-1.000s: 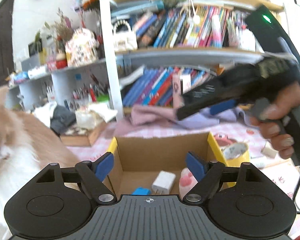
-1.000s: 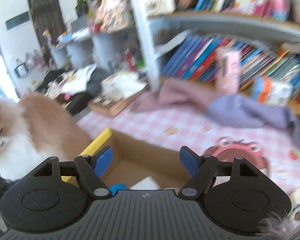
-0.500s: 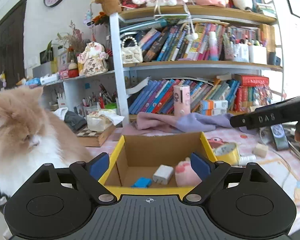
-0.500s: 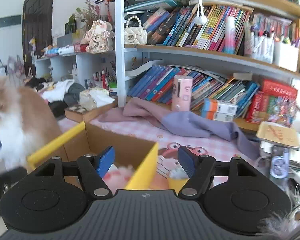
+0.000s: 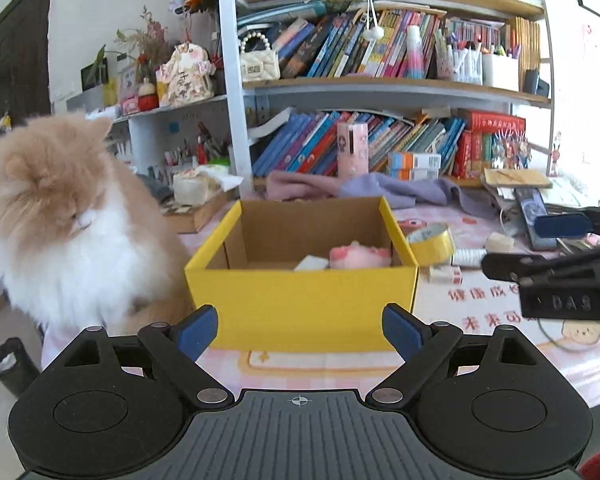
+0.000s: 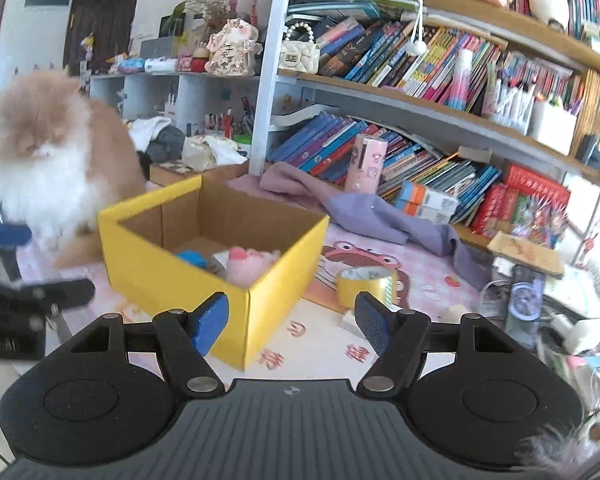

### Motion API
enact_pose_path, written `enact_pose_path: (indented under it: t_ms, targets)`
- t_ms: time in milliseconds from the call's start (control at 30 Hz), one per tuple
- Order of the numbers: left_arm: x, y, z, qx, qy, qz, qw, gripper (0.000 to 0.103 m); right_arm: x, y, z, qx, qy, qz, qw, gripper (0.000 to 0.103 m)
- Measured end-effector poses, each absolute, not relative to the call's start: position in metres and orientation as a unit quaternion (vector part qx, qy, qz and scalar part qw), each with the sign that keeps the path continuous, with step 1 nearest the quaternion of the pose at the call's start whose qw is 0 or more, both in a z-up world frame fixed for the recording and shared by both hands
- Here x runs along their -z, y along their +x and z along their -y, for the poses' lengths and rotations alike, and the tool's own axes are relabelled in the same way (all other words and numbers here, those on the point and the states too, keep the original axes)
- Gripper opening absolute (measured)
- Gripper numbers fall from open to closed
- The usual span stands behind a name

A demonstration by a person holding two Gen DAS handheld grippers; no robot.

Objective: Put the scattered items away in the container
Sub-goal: 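Lift both open grippers out of the box and back over the table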

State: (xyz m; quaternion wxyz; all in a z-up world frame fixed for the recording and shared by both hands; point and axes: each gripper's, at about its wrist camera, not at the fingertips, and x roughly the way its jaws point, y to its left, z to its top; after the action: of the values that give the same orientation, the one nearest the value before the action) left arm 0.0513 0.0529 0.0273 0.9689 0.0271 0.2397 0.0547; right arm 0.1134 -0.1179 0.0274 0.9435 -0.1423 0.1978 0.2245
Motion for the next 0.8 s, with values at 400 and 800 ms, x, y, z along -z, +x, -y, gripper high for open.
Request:
enact_pose_path:
  t_ms: [400, 800]
  targets:
    - [-0.008, 0.042, -0.04, -0.017, 0.019, -0.3, 0.954, 0.091, 0.0, 0.091, 0.141, -0.193, -0.125, -0.272, 0.934, 0.067]
    - [-0.004, 0.05, -0.003, 0.063, 0.057, -0.302, 0.949, 0.091, 0.006, 0.085, 0.167, -0.155, -0.111, -0.299, 0.935, 0.067]
